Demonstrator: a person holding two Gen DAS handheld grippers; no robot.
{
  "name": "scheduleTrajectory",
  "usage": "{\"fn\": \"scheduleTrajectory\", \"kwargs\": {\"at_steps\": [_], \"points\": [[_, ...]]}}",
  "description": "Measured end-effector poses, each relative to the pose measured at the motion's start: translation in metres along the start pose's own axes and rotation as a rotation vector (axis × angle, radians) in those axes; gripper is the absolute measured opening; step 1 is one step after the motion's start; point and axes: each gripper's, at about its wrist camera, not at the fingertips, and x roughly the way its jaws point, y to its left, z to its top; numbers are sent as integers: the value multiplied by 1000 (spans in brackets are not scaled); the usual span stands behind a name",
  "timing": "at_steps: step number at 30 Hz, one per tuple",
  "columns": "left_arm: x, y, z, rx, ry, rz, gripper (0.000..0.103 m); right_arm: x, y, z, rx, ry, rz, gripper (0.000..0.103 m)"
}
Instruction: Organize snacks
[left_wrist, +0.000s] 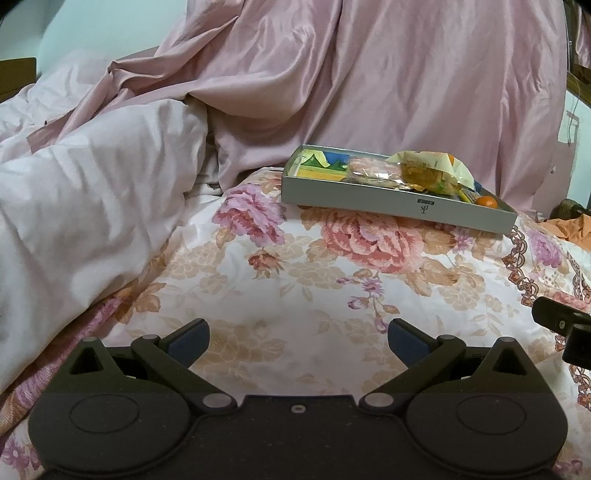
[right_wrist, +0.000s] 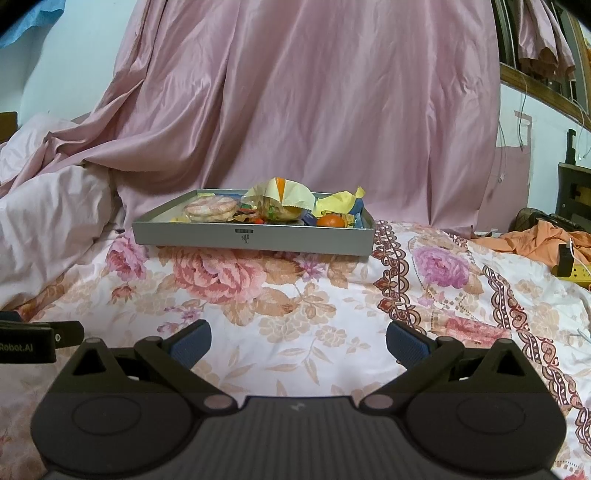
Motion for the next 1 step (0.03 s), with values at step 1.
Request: {"fn": "scheduleTrajectory", "kwargs": {"at_steps": [1], "points": [[0,0,0,0,1,1,102,0,0,0,1,1,0,103]]}}
